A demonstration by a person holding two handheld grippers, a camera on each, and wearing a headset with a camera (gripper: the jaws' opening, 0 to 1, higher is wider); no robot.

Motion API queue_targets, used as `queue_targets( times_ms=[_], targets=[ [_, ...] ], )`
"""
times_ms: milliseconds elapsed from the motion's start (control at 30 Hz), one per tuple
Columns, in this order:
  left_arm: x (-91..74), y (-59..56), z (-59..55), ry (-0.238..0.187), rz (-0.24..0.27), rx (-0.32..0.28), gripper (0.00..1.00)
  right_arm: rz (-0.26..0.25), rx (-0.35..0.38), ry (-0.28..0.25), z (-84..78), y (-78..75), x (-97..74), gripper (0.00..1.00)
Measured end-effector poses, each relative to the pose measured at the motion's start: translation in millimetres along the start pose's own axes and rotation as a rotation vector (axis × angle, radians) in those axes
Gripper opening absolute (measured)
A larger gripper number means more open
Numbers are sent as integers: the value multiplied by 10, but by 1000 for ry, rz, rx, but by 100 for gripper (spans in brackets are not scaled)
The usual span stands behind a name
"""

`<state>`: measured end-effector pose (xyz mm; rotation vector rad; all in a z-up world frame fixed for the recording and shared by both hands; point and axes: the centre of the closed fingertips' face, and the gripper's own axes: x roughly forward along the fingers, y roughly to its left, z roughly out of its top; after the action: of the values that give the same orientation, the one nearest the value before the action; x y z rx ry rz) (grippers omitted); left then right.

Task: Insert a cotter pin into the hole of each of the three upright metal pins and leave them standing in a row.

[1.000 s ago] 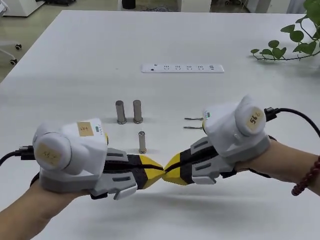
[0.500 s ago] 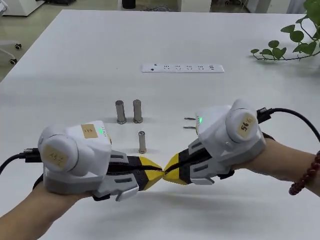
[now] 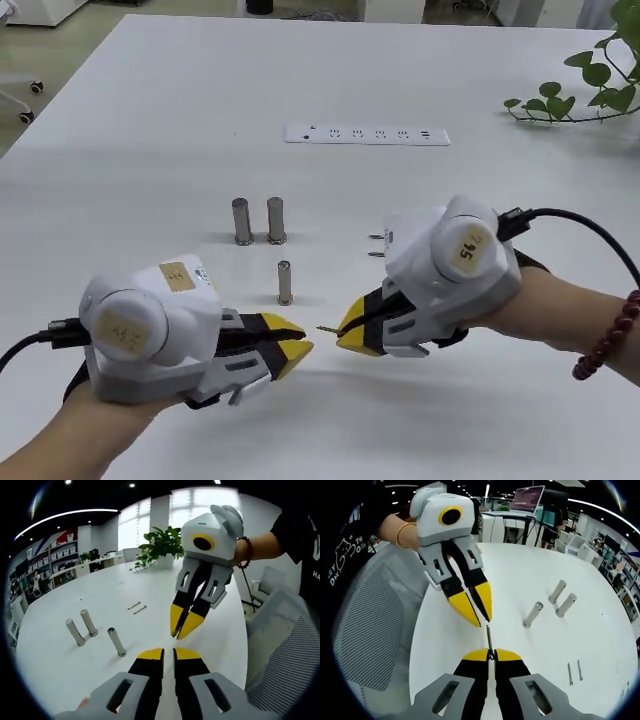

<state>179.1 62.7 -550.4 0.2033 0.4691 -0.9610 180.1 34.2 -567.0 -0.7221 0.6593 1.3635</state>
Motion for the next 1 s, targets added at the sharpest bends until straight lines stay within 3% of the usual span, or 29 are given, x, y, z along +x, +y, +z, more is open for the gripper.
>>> queue_targets(
  times_ms=[133,567,1000],
  targets=[
    [0,125,-17,-12,63,-30,8,-14,5,30,-15,-94,11,0],
    [-15,406,-16,-62,183,-113,17,-17,6,81,33,-306,22,0],
    [85,596,72,-106,253,-148,22,-36,31,118,39,-504,58,0]
  ],
)
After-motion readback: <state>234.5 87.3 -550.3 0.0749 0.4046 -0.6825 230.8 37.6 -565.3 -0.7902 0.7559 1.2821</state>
